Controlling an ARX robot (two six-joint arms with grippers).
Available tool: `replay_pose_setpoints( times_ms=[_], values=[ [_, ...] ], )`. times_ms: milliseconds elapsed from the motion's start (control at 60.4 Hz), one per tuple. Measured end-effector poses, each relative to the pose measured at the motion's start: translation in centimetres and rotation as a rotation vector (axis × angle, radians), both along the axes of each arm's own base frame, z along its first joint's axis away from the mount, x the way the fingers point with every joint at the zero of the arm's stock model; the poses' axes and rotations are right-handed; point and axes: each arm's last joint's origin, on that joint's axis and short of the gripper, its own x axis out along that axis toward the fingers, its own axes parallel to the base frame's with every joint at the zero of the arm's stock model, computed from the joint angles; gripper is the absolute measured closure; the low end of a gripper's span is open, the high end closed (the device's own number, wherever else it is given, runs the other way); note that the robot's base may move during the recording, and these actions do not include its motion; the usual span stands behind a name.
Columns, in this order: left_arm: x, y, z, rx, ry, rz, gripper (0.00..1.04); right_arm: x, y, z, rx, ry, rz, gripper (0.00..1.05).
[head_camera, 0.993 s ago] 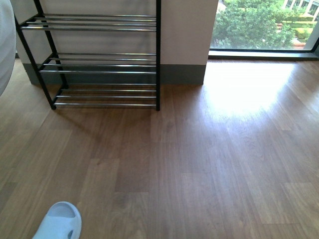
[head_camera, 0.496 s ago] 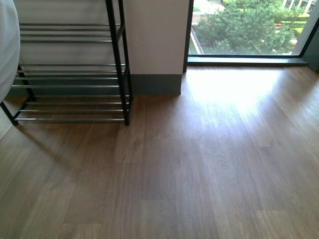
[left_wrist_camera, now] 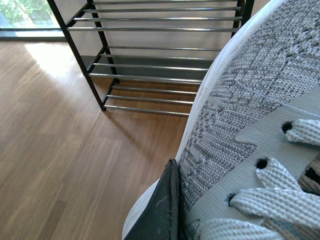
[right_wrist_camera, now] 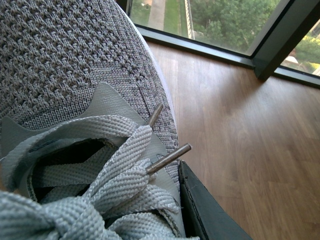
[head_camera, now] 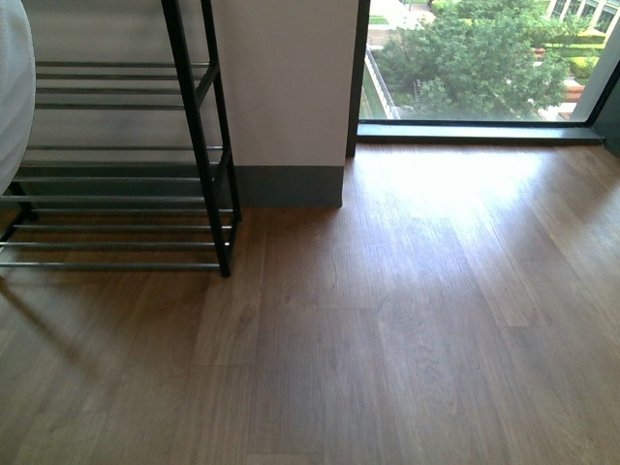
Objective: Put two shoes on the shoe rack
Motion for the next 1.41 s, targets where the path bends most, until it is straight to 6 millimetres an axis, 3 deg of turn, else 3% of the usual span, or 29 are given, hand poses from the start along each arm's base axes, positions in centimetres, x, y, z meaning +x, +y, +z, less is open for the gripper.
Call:
replay_pose_setpoints(
  times_ms=[1407],
  values=[
    [0.00, 0.04, 0.00, 0.003, -0.001, 0.008, 1.03, 0.01, 0.04, 0.00, 0.003, -0.001, 0.012, 1.03]
  ],
)
